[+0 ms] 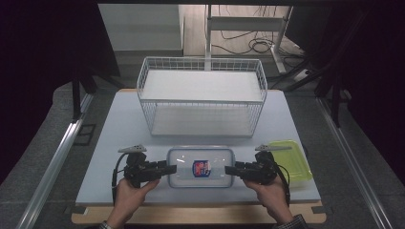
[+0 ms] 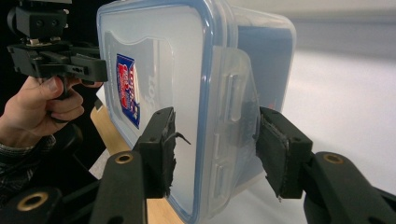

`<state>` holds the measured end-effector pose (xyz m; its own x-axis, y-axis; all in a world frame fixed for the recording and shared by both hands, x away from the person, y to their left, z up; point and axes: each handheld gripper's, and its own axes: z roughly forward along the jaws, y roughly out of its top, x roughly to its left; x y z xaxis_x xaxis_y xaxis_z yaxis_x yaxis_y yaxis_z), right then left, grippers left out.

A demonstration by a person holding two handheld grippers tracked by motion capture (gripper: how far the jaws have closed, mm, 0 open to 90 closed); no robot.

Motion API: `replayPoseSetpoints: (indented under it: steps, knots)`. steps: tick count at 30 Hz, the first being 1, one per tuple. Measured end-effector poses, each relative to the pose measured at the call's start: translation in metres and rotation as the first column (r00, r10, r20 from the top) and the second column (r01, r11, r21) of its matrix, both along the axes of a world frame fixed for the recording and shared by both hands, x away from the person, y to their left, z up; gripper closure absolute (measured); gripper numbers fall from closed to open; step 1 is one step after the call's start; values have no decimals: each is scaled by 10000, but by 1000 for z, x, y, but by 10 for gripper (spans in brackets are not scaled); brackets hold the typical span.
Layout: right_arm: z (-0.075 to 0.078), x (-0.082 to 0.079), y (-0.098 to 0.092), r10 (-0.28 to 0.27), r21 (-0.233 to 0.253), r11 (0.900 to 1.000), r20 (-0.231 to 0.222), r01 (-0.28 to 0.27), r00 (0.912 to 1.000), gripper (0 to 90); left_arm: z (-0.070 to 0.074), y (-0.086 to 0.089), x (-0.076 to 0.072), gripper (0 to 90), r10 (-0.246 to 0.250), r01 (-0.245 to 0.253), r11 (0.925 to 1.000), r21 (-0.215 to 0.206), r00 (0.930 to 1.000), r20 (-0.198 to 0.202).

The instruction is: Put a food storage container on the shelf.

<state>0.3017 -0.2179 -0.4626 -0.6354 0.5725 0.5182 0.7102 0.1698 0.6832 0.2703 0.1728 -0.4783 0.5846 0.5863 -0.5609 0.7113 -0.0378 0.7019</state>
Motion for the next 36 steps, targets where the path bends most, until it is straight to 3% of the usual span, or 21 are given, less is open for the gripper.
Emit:
replayPoseSetpoints:
  steps: [11, 36]
  knots:
    - [40, 23, 2, -64, 127, 9999, 646, 56, 9979, 494, 36, 1, 20, 521, 147, -145, 9999, -48, 9982, 589]
    - [106, 70, 16, -232, 566, 9983, 1256, 162, 9918, 496, 109, 17, 68, 523, 255, -251, 9997, -50, 9923, 1216]
